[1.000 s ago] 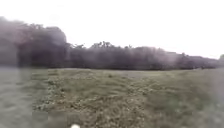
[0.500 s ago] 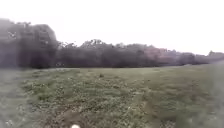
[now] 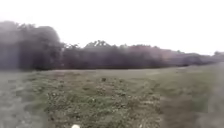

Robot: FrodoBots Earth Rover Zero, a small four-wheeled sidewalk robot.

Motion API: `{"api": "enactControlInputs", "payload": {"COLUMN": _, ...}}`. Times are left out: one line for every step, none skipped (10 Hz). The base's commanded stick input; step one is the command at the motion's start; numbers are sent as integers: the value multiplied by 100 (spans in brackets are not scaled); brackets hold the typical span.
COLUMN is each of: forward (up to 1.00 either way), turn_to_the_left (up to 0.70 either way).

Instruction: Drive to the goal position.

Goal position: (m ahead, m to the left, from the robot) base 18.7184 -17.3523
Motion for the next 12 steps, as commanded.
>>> {"api": "enactControlInputs", "payload": {"forward": 85, "turn_to_the_left": -34}}
{"api": "enactControlInputs", "payload": {"forward": 85, "turn_to_the_left": -23}}
{"api": "enactControlInputs", "payload": {"forward": 85, "turn_to_the_left": -4}}
{"api": "enactControlInputs", "payload": {"forward": 85, "turn_to_the_left": -1}}
{"api": "enactControlInputs", "payload": {"forward": 85, "turn_to_the_left": 0}}
{"api": "enactControlInputs", "payload": {"forward": 85, "turn_to_the_left": 0}}
{"api": "enactControlInputs", "payload": {"forward": 85, "turn_to_the_left": 0}}
{"api": "enactControlInputs", "payload": {"forward": 85, "turn_to_the_left": 0}}
{"api": "enactControlInputs", "payload": {"forward": 85, "turn_to_the_left": 0}}
{"api": "enactControlInputs", "payload": {"forward": 85, "turn_to_the_left": 0}}
{"api": "enactControlInputs", "payload": {"forward": 85, "turn_to_the_left": 0}}
{"api": "enactControlInputs", "payload": {"forward": 85, "turn_to_the_left": 0}}
